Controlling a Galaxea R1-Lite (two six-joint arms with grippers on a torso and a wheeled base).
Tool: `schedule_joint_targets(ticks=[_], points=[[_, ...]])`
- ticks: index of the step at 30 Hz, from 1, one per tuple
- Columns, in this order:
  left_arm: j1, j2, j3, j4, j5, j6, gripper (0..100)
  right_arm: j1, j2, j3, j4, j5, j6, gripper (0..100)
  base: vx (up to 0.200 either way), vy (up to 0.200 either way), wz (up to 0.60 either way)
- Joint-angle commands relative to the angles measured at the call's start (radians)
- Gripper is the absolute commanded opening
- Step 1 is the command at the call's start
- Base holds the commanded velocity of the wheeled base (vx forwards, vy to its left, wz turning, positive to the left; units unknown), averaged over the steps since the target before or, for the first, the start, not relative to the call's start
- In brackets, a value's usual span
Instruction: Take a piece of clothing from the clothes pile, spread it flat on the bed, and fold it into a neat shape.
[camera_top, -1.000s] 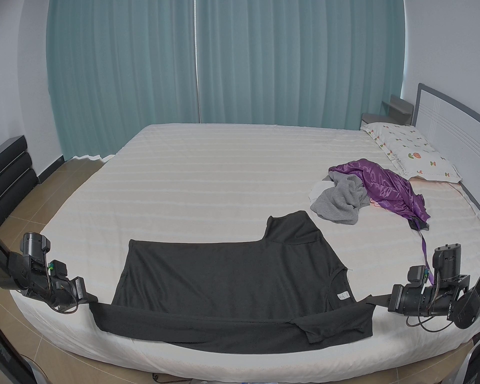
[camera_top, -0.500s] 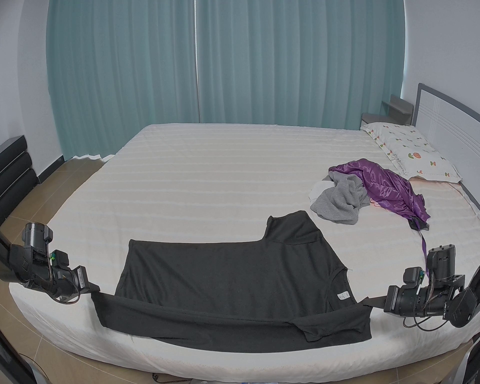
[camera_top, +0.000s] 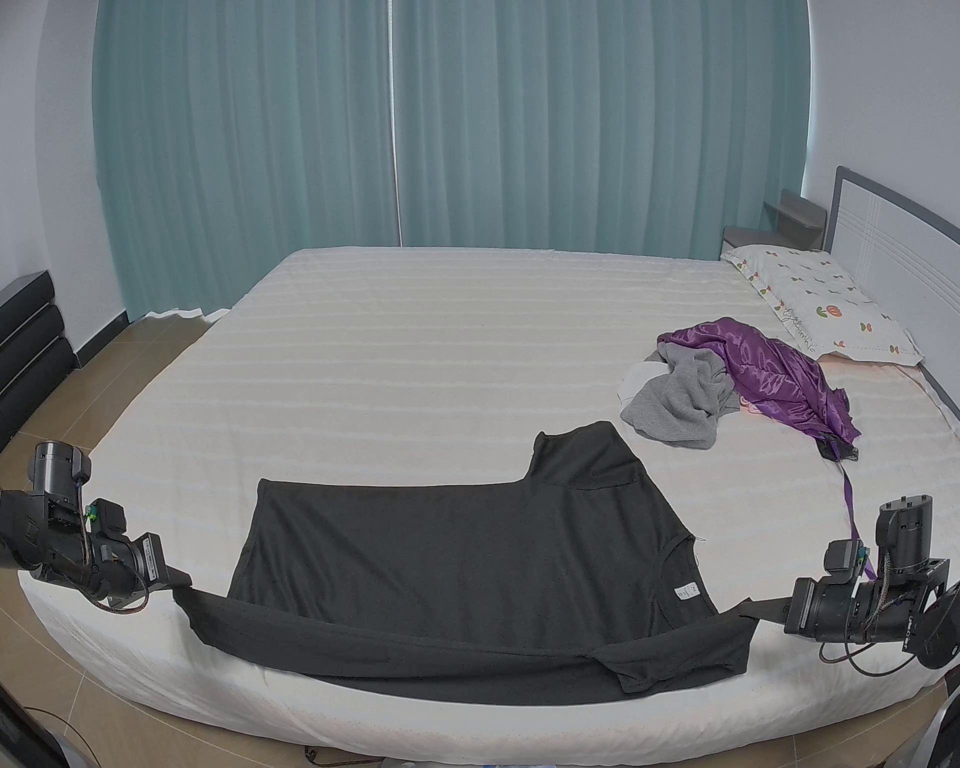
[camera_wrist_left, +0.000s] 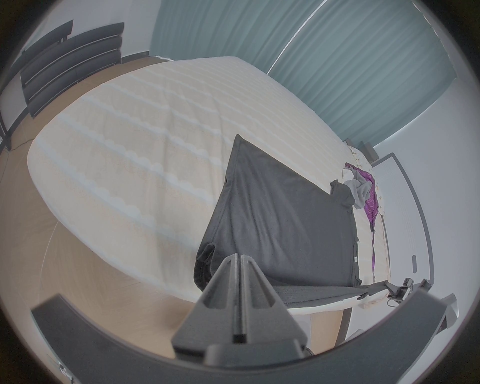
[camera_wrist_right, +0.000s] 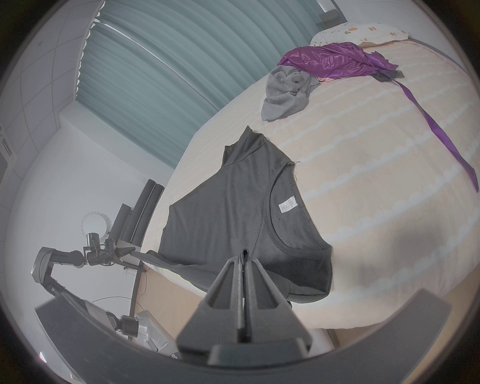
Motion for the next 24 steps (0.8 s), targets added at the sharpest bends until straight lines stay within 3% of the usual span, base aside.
schedule_joint_targets(ticks=[1, 24], points=[[0.0, 0.049, -0.014, -0.01, 0.0, -0.001, 0, 0.0, 0.012, -0.016, -0.003, 0.005, 0.0, 0, 0.0, 0.0, 0.0], [-0.043, 0.394, -0.229, -0.01, -0.002, -0.013, 0, 0.01, 0.394, -0.345, 0.003, -0.006, 0.022, 0, 0.0, 0.0, 0.0]])
